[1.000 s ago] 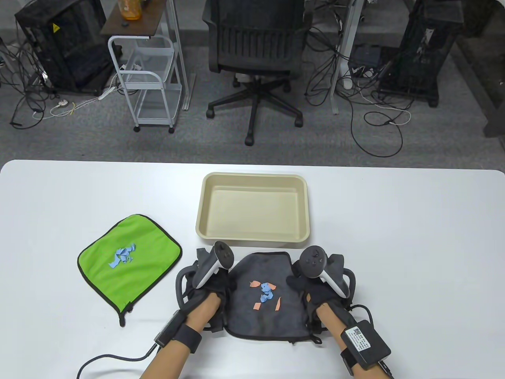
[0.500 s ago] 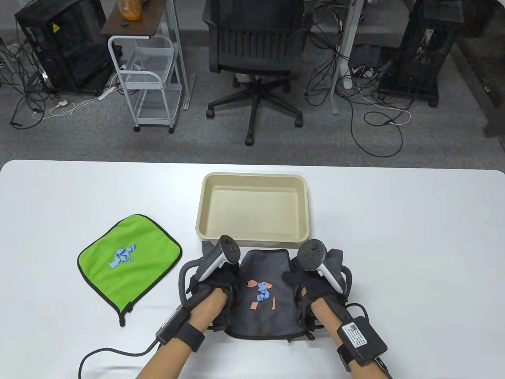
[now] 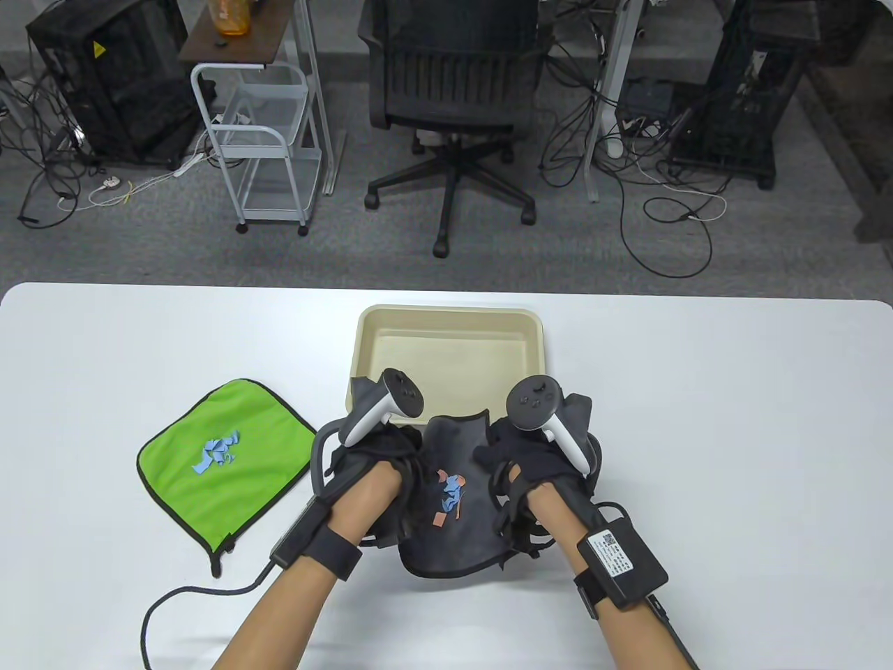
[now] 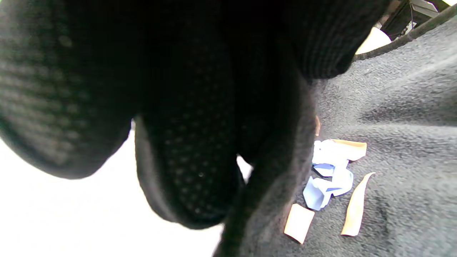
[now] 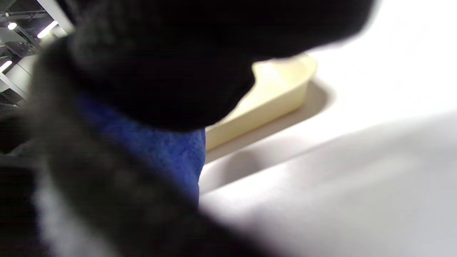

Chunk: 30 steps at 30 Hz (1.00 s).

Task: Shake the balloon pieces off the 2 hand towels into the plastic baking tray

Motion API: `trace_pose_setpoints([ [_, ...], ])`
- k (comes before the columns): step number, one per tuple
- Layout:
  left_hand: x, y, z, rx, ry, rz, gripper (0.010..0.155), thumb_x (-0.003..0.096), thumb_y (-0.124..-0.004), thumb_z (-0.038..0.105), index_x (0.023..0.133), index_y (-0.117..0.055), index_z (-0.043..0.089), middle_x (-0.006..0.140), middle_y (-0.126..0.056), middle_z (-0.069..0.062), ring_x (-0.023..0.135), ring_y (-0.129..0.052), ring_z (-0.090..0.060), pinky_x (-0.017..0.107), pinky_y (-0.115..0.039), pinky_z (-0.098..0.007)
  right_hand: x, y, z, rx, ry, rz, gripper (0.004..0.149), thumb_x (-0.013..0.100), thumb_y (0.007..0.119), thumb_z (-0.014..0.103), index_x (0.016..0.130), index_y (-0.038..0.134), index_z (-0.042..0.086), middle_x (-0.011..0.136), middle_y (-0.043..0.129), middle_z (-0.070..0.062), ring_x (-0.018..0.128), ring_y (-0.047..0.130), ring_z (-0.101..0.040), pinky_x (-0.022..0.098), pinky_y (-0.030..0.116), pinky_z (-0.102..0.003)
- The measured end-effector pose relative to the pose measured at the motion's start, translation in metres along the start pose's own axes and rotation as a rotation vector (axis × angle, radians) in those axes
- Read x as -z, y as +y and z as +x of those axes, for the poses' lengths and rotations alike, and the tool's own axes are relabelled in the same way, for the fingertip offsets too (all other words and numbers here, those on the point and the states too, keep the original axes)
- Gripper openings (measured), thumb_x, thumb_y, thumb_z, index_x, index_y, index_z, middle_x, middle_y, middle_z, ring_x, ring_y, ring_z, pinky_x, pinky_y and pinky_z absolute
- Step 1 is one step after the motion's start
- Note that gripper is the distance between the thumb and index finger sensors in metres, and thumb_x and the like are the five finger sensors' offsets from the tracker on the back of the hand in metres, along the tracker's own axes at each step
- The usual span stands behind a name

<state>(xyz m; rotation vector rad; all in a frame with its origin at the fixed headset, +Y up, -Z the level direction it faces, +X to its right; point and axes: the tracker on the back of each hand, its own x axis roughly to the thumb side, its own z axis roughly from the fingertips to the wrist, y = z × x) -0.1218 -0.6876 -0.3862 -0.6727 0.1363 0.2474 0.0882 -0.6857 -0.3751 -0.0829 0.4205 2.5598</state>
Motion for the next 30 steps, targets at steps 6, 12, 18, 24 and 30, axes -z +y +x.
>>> trace_pose_setpoints([
  [6, 0.001, 0.039, -0.002, -0.098, -0.015, 0.011, 0.037, 0.0395, -0.077, 0.045, 0.076, -0.069, 0.04, 0.042, -0.105, 0.012, 0.021, -0.124, -0.011, 0.011, -0.104, -0.032, 0.013, -0.023, 0.018, 0.079, -0.004, 0.01, 0.042, 0.038, 0.086, 0.04, 0.076, 0.074, 0.026, 0.087, 0.084, -0.003, 0.019, 0.105, 0.005, 0.006, 0.091, -0.01],
  [12, 0.011, 0.076, 0.003, -0.2, -0.035, 0.019, 0.038, 0.0394, -0.077, 0.045, 0.076, -0.069, 0.04, 0.043, -0.105, 0.011, 0.023, -0.124, -0.012, 0.012, -0.103, -0.033, 0.042, -0.047, 0.031, 0.157, 0.036, 0.006, 0.042, 0.039, 0.086, 0.04, 0.077, 0.074, 0.026, 0.088, 0.084, -0.002, 0.02, 0.105, 0.005, 0.007, 0.091, -0.01],
  [18, 0.03, 0.11, 0.016, -0.291, -0.038, 0.04, 0.038, 0.0396, -0.077, 0.045, 0.076, -0.067, 0.04, 0.047, -0.102, 0.011, 0.029, -0.122, -0.014, 0.019, -0.102, -0.035, 0.077, -0.067, 0.032, 0.251, 0.108, 0.002, 0.042, 0.039, 0.086, 0.04, 0.077, 0.074, 0.027, 0.088, 0.084, -0.002, 0.02, 0.105, 0.005, 0.007, 0.091, -0.01],
  [24, 0.046, 0.126, 0.029, -0.456, -0.103, 0.104, 0.038, 0.0394, -0.077, 0.043, 0.076, -0.067, 0.039, 0.054, -0.1, 0.011, 0.041, -0.12, -0.017, 0.027, -0.101, -0.037, 0.099, -0.078, 0.02, 0.385, 0.124, -0.093, 0.042, 0.039, 0.085, 0.041, 0.077, 0.073, 0.028, 0.089, 0.082, 0.0, 0.025, 0.105, 0.005, 0.011, 0.092, -0.01],
  [30, 0.058, 0.12, 0.031, -0.582, -0.237, 0.363, 0.038, 0.0378, -0.079, 0.037, 0.074, -0.067, 0.043, 0.068, -0.096, 0.014, 0.068, -0.11, -0.02, 0.046, -0.094, -0.04, 0.104, -0.076, 0.009, 0.432, 0.039, -0.296, 0.041, 0.039, 0.082, 0.041, 0.077, 0.068, 0.032, 0.093, 0.076, 0.006, 0.045, 0.102, 0.002, 0.029, 0.092, -0.015],
])
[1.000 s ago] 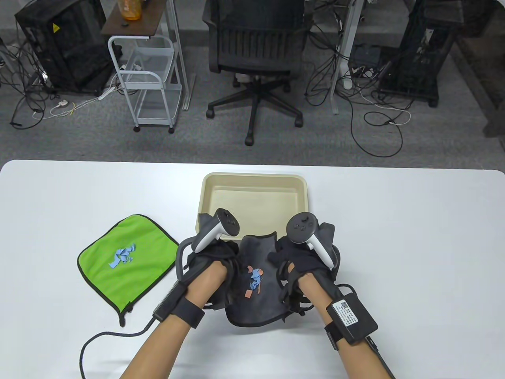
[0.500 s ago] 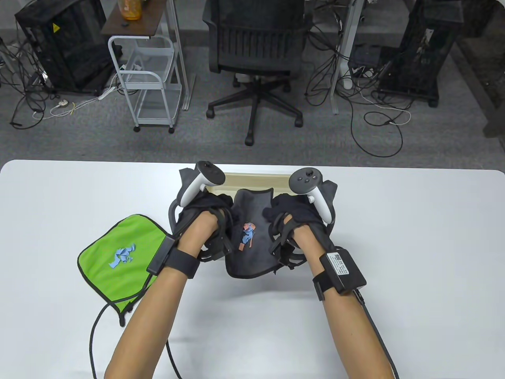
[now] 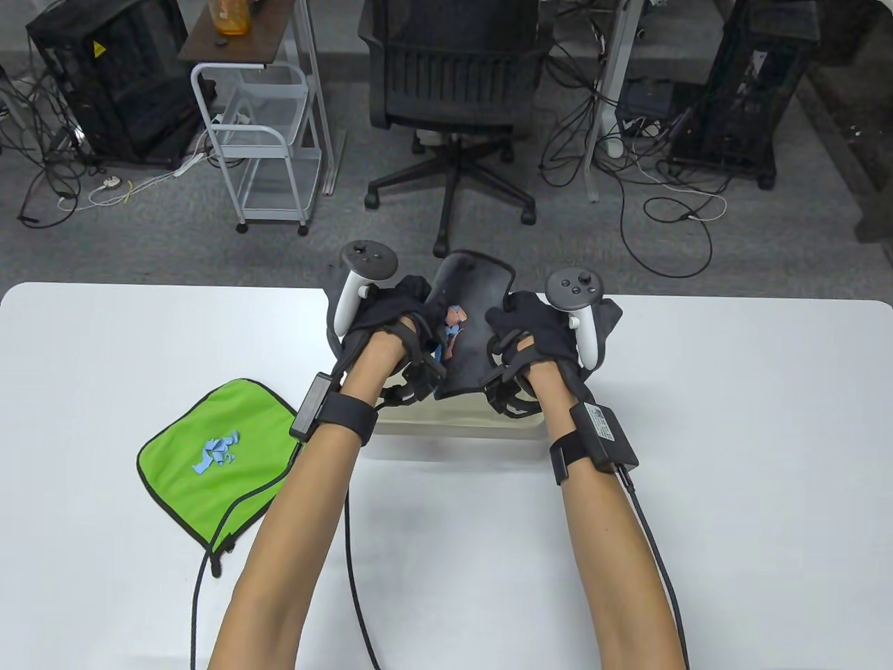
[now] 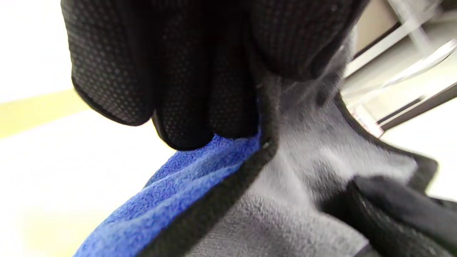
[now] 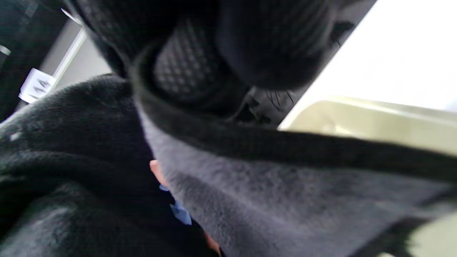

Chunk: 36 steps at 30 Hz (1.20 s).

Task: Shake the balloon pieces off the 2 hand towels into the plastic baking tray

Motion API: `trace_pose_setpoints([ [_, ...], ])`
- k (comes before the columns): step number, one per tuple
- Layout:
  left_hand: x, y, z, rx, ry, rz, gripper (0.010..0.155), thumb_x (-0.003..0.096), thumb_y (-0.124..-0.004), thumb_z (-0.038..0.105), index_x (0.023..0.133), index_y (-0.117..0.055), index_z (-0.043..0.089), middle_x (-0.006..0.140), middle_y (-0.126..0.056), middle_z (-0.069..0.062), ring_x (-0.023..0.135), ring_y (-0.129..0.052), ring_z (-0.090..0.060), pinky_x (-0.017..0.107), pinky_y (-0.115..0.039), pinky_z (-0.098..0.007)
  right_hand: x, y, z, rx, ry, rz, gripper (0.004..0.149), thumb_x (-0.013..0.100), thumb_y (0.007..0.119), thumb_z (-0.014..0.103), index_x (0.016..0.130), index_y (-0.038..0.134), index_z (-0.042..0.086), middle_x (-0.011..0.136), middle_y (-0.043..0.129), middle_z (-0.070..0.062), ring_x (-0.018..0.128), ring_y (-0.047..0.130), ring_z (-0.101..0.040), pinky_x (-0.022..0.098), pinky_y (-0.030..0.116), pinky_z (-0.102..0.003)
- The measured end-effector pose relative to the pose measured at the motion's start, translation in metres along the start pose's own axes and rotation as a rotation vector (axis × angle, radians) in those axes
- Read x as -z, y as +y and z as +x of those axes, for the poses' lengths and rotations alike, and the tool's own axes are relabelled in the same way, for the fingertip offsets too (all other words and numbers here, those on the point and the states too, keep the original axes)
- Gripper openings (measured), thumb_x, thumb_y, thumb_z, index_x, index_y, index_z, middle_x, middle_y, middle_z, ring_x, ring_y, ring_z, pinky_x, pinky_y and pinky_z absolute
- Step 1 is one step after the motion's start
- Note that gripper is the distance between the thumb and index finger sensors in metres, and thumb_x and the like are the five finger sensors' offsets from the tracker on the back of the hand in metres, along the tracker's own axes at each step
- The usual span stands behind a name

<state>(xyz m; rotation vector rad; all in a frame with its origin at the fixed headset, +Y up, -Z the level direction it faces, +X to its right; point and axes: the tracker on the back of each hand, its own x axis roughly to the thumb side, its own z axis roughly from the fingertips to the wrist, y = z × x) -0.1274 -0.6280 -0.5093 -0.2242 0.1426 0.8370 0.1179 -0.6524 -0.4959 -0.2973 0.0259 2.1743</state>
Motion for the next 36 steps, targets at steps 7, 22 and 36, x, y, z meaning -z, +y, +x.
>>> trace_pose_setpoints([
  [7, 0.005, -0.014, -0.027, -0.232, -0.136, 0.122, 0.037, 0.0366, -0.082, 0.034, 0.071, -0.069, 0.043, 0.074, -0.092, 0.016, 0.079, -0.103, -0.019, 0.054, -0.09, -0.04, -0.007, 0.005, -0.012, 0.006, -0.264, -0.17, 0.04, 0.037, 0.083, 0.04, 0.075, 0.069, 0.037, 0.094, 0.074, 0.011, 0.063, 0.099, 0.003, 0.045, 0.094, -0.014],
  [22, 0.007, -0.036, -0.077, -0.282, -0.181, 0.169, 0.036, 0.0355, -0.083, 0.03, 0.068, -0.073, 0.041, 0.077, -0.09, 0.016, 0.086, -0.096, -0.02, 0.059, -0.086, -0.042, -0.016, 0.019, -0.059, -0.009, -0.31, -0.3, 0.037, 0.035, 0.087, 0.035, 0.071, 0.076, 0.039, 0.093, 0.078, 0.013, 0.066, 0.102, 0.002, 0.047, 0.097, -0.014],
  [36, -0.009, -0.007, -0.048, -0.299, -0.281, 0.24, 0.036, 0.0357, -0.083, 0.03, 0.068, -0.072, 0.042, 0.077, -0.089, 0.017, 0.087, -0.095, -0.02, 0.06, -0.085, -0.042, -0.029, 0.007, -0.01, -0.002, -0.457, -0.355, 0.037, 0.034, 0.089, 0.037, 0.069, 0.078, 0.041, 0.092, 0.081, 0.015, 0.066, 0.102, 0.002, 0.047, 0.096, -0.014],
])
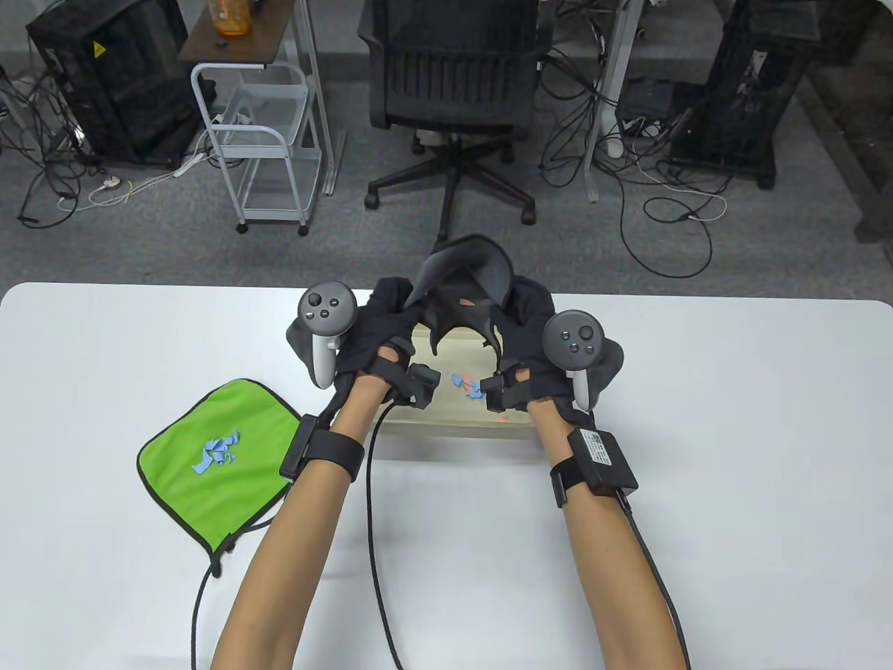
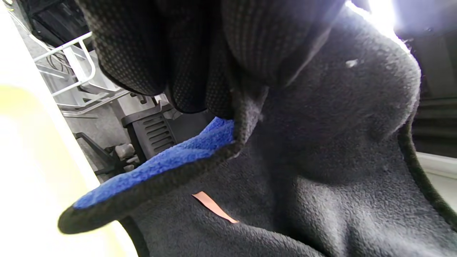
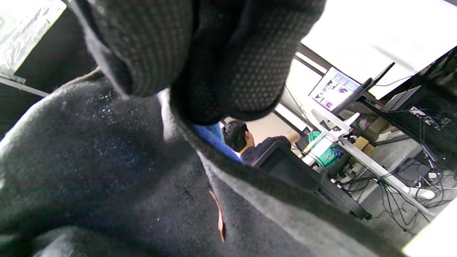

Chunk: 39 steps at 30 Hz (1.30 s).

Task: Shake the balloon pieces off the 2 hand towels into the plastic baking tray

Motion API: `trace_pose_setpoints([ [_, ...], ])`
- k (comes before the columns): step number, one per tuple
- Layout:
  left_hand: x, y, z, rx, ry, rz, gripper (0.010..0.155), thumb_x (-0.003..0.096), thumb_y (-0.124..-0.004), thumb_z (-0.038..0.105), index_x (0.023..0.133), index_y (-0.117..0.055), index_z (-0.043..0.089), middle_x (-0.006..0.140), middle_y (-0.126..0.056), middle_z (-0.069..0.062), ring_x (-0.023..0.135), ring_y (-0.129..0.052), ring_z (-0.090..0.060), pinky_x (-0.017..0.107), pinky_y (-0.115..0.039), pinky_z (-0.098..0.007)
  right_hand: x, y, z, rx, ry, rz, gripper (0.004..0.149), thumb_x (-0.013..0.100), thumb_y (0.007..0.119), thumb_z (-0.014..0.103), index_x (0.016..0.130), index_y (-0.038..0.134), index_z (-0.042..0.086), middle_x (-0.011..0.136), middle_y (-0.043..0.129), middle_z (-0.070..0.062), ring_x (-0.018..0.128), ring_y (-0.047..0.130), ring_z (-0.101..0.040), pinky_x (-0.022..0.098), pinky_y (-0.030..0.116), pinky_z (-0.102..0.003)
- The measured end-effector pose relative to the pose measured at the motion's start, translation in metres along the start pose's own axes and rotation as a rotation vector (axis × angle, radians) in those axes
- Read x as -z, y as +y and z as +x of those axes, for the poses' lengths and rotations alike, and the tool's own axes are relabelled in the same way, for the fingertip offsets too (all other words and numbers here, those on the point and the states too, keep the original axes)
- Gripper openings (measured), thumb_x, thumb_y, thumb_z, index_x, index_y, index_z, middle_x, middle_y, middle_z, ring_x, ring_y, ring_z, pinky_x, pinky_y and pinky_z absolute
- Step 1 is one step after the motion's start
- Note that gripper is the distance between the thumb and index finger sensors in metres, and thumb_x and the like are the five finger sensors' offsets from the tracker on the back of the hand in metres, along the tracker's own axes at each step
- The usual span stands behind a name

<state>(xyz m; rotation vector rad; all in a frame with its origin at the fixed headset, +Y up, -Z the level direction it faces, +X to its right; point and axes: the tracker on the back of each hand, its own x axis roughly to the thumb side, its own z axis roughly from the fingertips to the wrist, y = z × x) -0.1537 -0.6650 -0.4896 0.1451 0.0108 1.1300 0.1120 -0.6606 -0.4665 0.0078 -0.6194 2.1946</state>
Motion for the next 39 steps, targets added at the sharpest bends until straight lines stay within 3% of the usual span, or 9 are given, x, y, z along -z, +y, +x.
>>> trace_pose_setpoints([
  [4, -0.007, -0.016, -0.031, 0.045, 0.053, -0.027, 0.036, 0.0355, -0.083, 0.031, 0.068, -0.072, 0.042, 0.077, -0.09, 0.017, 0.086, -0.096, -0.02, 0.06, -0.085, -0.042, -0.016, 0.022, -0.027, -0.109, 0.028, 0.074, 0.037, 0.034, 0.089, 0.036, 0.069, 0.078, 0.04, 0.092, 0.082, 0.015, 0.066, 0.103, 0.002, 0.047, 0.097, -0.013],
  [9, -0.01, -0.023, -0.044, -0.005, 0.082, -0.058, 0.036, 0.0356, -0.083, 0.03, 0.068, -0.072, 0.041, 0.077, -0.09, 0.016, 0.086, -0.096, -0.021, 0.059, -0.085, -0.042, -0.018, 0.024, -0.037, -0.108, 0.06, 0.084, 0.037, 0.034, 0.089, 0.036, 0.069, 0.078, 0.04, 0.092, 0.082, 0.015, 0.066, 0.103, 0.002, 0.047, 0.097, -0.013],
  [19, -0.015, -0.017, -0.039, 0.049, 0.084, -0.042, 0.039, 0.0363, -0.083, 0.034, 0.072, -0.069, 0.044, 0.086, -0.082, 0.013, 0.091, -0.088, -0.024, 0.062, -0.081, -0.044, 0.006, 0.004, -0.011, -0.033, 0.089, 0.029, 0.037, 0.034, 0.089, 0.036, 0.07, 0.078, 0.041, 0.092, 0.081, 0.015, 0.066, 0.102, 0.002, 0.047, 0.097, -0.013],
  [26, -0.023, -0.012, -0.058, 0.03, 0.137, -0.091, 0.05, 0.0387, -0.078, 0.033, 0.085, -0.063, 0.044, 0.1, -0.064, 0.005, 0.1, -0.07, -0.029, 0.069, -0.068, -0.047, 0.02, 0.002, 0.012, -0.04, 0.084, 0.038, 0.037, 0.034, 0.09, 0.037, 0.069, 0.079, 0.042, 0.091, 0.083, 0.016, 0.065, 0.103, 0.001, 0.047, 0.097, -0.015],
  [31, -0.034, -0.006, -0.072, -0.027, 0.197, -0.15, 0.067, 0.0397, -0.076, 0.037, 0.099, -0.045, 0.034, 0.106, -0.05, -0.002, 0.103, -0.059, -0.035, 0.071, -0.062, -0.05, 0.032, 0.0, 0.03, -0.075, 0.06, 0.058, 0.037, 0.034, 0.09, 0.038, 0.069, 0.08, 0.043, 0.091, 0.084, 0.018, 0.065, 0.103, 0.003, 0.047, 0.097, -0.014],
  [39, -0.061, 0.013, -0.079, -0.027, 0.168, -0.186, 0.072, 0.04, -0.075, 0.04, 0.101, -0.039, 0.032, 0.108, -0.043, -0.005, 0.105, -0.051, -0.038, 0.072, -0.057, -0.054, 0.041, -0.003, 0.04, -0.102, 0.081, 0.099, 0.037, 0.033, 0.09, 0.039, 0.069, 0.08, 0.043, 0.091, 0.085, 0.017, 0.066, 0.103, 0.002, 0.048, 0.097, -0.015],
])
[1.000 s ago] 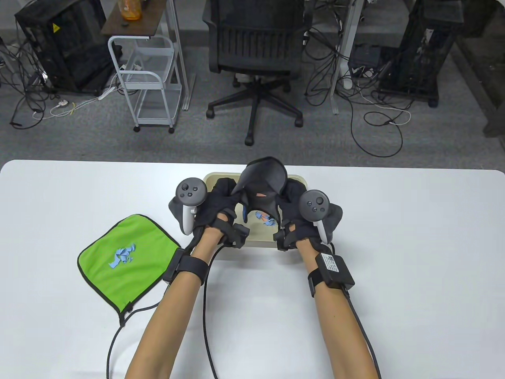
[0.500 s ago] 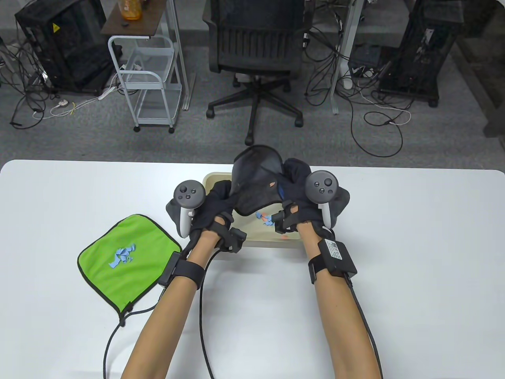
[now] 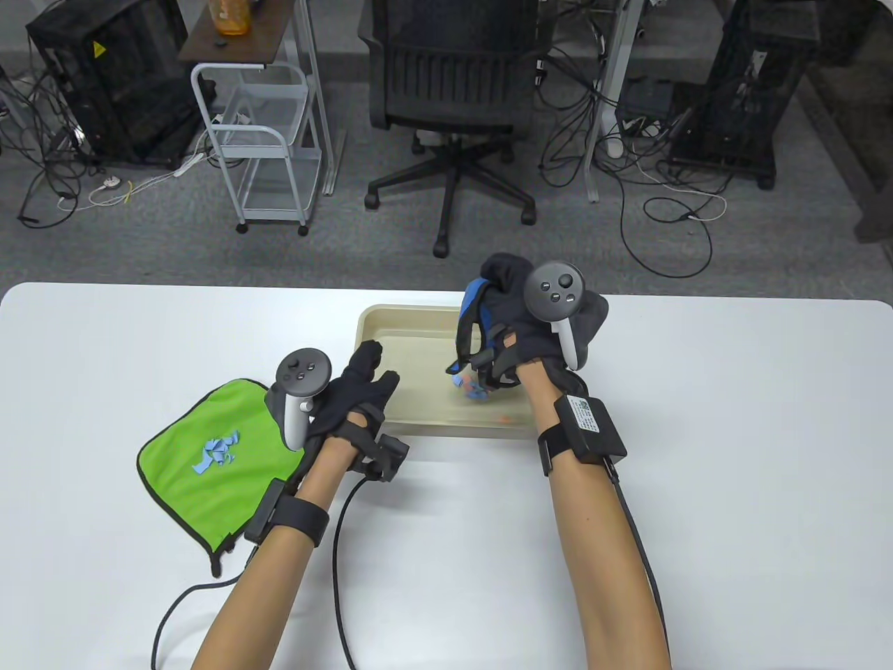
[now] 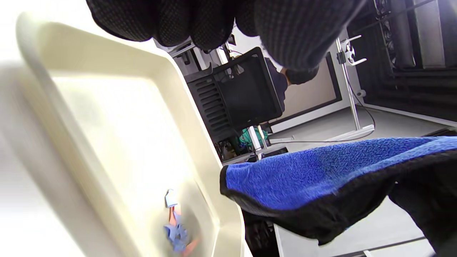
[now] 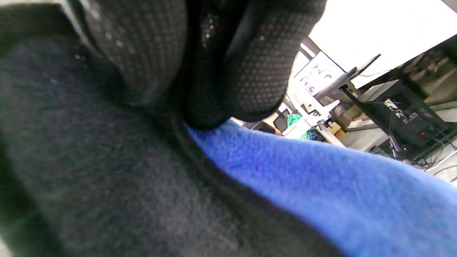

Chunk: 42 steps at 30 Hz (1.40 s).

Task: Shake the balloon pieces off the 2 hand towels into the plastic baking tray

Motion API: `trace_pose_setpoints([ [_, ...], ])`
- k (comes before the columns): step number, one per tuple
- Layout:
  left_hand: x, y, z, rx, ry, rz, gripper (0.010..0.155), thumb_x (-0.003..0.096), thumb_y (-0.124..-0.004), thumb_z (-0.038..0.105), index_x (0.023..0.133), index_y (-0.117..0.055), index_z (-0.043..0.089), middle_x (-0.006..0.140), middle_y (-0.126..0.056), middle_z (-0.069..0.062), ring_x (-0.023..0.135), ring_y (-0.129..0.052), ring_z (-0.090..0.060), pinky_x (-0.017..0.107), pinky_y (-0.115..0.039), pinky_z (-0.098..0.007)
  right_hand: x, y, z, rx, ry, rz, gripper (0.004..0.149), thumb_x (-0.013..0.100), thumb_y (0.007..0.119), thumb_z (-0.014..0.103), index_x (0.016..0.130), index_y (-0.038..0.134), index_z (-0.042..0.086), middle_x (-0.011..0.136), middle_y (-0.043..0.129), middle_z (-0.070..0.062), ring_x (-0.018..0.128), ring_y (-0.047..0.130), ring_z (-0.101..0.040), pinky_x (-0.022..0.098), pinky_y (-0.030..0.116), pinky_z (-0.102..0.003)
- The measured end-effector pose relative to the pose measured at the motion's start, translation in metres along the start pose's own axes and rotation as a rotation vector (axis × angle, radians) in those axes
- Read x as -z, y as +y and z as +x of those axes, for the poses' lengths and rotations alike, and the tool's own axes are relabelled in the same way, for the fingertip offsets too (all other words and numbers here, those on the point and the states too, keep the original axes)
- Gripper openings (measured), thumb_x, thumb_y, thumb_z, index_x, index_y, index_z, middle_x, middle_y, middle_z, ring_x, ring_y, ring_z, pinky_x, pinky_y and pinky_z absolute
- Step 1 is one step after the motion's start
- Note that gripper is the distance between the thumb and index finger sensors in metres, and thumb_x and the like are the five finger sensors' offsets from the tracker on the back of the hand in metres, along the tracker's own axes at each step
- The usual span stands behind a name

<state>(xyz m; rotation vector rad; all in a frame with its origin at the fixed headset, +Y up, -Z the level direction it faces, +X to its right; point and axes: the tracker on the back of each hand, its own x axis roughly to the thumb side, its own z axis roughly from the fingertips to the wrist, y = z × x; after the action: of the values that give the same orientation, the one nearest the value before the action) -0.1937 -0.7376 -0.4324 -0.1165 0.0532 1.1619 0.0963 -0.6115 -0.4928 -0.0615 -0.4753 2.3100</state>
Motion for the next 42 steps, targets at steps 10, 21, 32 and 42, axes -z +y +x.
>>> trace_pose_setpoints([
  [10, -0.059, -0.006, 0.0, 0.149, -0.162, -0.178, 0.08, 0.0395, -0.07, 0.053, 0.104, -0.027, 0.036, 0.113, -0.024, -0.008, 0.108, -0.025, -0.043, 0.072, -0.039, -0.064, -0.004, -0.005, -0.004, -0.011, -0.013, 0.0, 0.038, 0.034, 0.09, 0.038, 0.07, 0.08, 0.042, 0.091, 0.085, 0.015, 0.066, 0.103, 0.001, 0.047, 0.097, -0.015],
  [21, -0.113, -0.033, -0.028, 0.431, -0.188, -0.359, 0.082, 0.0395, -0.069, 0.056, 0.105, -0.023, 0.038, 0.113, -0.016, -0.008, 0.107, -0.009, -0.042, 0.072, -0.027, -0.066, -0.008, -0.007, -0.004, -0.029, -0.047, 0.018, 0.038, 0.035, 0.088, 0.036, 0.072, 0.079, 0.04, 0.093, 0.084, 0.012, 0.066, 0.102, -0.001, 0.047, 0.096, -0.016],
  [32, -0.111, -0.035, -0.032, 0.409, -0.187, -0.36, 0.082, 0.0392, -0.07, 0.055, 0.105, -0.025, 0.037, 0.113, -0.017, -0.008, 0.107, -0.01, -0.042, 0.072, -0.027, -0.066, -0.014, -0.059, -0.008, -0.027, -0.022, -0.059, 0.038, 0.036, 0.087, 0.037, 0.073, 0.078, 0.038, 0.093, 0.083, 0.01, 0.067, 0.102, -0.003, 0.048, 0.096, -0.018],
  [42, -0.11, -0.031, -0.032, 0.405, -0.184, -0.355, 0.082, 0.0394, -0.07, 0.055, 0.105, -0.024, 0.037, 0.113, -0.016, -0.008, 0.107, -0.009, -0.043, 0.072, -0.026, -0.066, -0.018, -0.139, -0.058, -0.11, 0.066, -0.172, 0.038, 0.037, 0.086, 0.038, 0.074, 0.078, 0.038, 0.093, 0.083, 0.009, 0.069, 0.102, -0.003, 0.049, 0.096, -0.019],
])
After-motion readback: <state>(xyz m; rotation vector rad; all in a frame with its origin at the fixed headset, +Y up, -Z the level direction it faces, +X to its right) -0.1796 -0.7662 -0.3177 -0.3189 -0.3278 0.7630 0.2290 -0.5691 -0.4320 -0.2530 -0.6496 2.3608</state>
